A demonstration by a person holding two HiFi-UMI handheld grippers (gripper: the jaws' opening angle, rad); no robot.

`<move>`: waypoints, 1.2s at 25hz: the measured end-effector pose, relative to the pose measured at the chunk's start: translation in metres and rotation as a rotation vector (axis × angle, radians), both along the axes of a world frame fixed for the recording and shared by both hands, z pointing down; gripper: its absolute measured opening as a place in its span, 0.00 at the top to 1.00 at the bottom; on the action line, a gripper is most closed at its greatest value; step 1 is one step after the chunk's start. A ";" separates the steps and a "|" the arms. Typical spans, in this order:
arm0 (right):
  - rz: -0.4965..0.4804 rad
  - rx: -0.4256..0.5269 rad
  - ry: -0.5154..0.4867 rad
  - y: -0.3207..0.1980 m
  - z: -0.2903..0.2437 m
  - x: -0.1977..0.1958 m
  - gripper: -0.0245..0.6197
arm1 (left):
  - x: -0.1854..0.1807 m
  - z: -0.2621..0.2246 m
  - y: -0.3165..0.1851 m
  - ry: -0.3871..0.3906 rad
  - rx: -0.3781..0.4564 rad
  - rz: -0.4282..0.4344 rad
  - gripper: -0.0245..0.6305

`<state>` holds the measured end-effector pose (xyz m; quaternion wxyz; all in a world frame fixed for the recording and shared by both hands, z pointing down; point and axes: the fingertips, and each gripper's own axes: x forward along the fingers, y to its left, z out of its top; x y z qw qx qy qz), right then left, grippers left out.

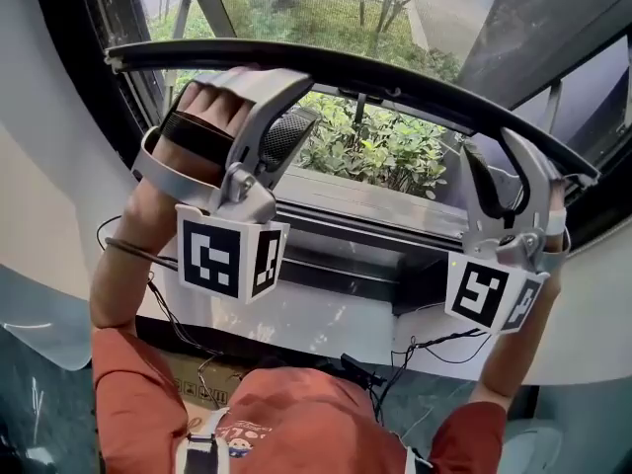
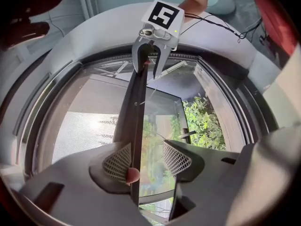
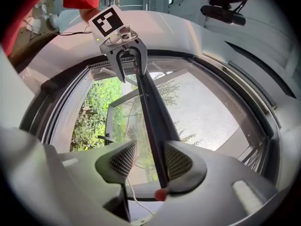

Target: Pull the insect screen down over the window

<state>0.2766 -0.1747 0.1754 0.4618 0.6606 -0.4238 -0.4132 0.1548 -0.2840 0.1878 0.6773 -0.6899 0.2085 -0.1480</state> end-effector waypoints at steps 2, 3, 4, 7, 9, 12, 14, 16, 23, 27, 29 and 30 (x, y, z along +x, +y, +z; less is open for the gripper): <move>-0.005 -0.010 -0.016 0.000 0.009 0.000 0.67 | 0.000 0.008 0.001 -0.018 -0.018 -0.002 0.64; -0.007 -0.013 -0.022 0.001 0.011 0.001 0.67 | 0.000 0.011 0.001 -0.024 -0.018 -0.004 0.64; -0.009 -0.016 -0.028 0.001 0.014 0.001 0.67 | 0.000 0.013 0.001 -0.029 -0.017 -0.005 0.64; -0.008 -0.026 -0.045 0.002 0.019 0.001 0.66 | 0.001 0.018 0.003 -0.043 -0.030 -0.006 0.64; -0.010 -0.031 -0.056 0.002 0.024 0.001 0.66 | 0.000 0.024 0.003 -0.053 -0.050 -0.006 0.64; -0.012 -0.037 -0.073 0.001 0.032 -0.001 0.66 | -0.001 0.032 0.002 -0.061 -0.067 -0.005 0.64; -0.014 -0.038 -0.088 0.001 0.033 -0.001 0.66 | -0.001 0.033 0.002 -0.067 -0.076 -0.005 0.64; -0.013 -0.049 -0.110 0.002 0.034 -0.001 0.66 | -0.001 0.033 0.003 -0.077 -0.085 -0.004 0.64; -0.020 -0.095 -0.170 0.004 0.080 -0.003 0.66 | -0.002 0.081 0.005 -0.099 -0.124 0.001 0.64; -0.013 -0.124 -0.201 0.004 0.102 -0.004 0.66 | -0.003 0.103 0.005 -0.127 -0.157 0.006 0.64; -0.012 -0.129 -0.214 0.006 0.109 -0.006 0.66 | -0.004 0.110 0.006 -0.131 -0.166 0.007 0.64; -0.013 -0.130 -0.223 0.007 0.111 -0.007 0.66 | -0.005 0.112 0.007 -0.129 -0.174 0.008 0.64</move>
